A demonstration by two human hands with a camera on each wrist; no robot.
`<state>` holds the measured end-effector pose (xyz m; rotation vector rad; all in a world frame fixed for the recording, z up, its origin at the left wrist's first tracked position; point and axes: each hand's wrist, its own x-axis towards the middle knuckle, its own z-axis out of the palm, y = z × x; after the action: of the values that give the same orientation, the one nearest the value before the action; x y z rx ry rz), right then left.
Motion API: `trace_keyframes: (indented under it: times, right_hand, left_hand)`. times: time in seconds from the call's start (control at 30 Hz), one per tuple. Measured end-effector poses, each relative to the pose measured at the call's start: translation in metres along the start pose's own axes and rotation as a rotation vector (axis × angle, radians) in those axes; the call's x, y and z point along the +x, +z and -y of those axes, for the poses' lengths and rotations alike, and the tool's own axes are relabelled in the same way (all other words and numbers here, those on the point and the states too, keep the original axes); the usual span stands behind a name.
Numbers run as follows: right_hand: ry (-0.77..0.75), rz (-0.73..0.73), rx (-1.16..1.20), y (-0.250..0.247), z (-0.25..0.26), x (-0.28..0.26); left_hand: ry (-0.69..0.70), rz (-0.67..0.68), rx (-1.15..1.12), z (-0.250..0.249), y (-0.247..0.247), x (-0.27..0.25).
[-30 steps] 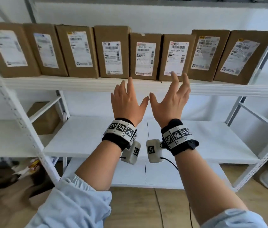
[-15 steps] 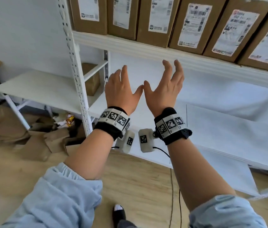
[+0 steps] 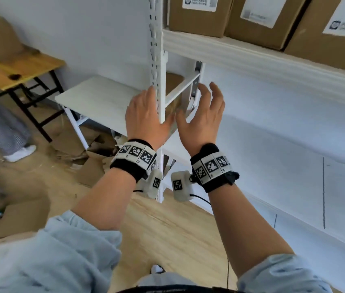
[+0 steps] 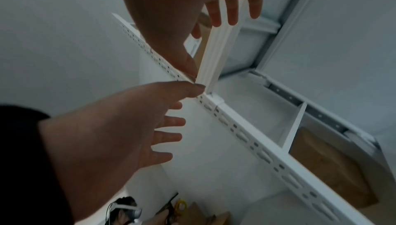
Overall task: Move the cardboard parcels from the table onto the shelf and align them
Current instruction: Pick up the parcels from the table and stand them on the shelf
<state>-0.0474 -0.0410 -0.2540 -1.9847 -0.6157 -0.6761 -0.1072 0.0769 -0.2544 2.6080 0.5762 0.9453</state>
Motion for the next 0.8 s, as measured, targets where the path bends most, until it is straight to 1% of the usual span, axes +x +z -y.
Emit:
trace_keyframes:
  times: [0.2,0.4,0.53,0.63,0.8]
  right_hand:
    - [-0.040,0.156,0.039,0.085,0.015,-0.004]
    - [-0.037,0.259,-0.002,0.174,0.035,-0.014]
    - [0.037,0.276,-0.082,0.238,0.051,-0.009]
    - [0.092,0.248,-0.140,0.281,0.064,0.002]
    - [0.192,0.173,-0.227,0.329,0.069,0.026]
  left_hand:
    - [-0.160,0.096,0.099,0.103,0.016,0.024]
    - [-0.194,0.209,0.135,0.202,0.033,0.048]
    - [-0.159,0.284,0.108,0.257,0.038,0.081]
    - [-0.092,0.306,0.098,0.292,0.037,0.117]
    - [-0.018,0.318,0.017,0.331,0.046,0.170]
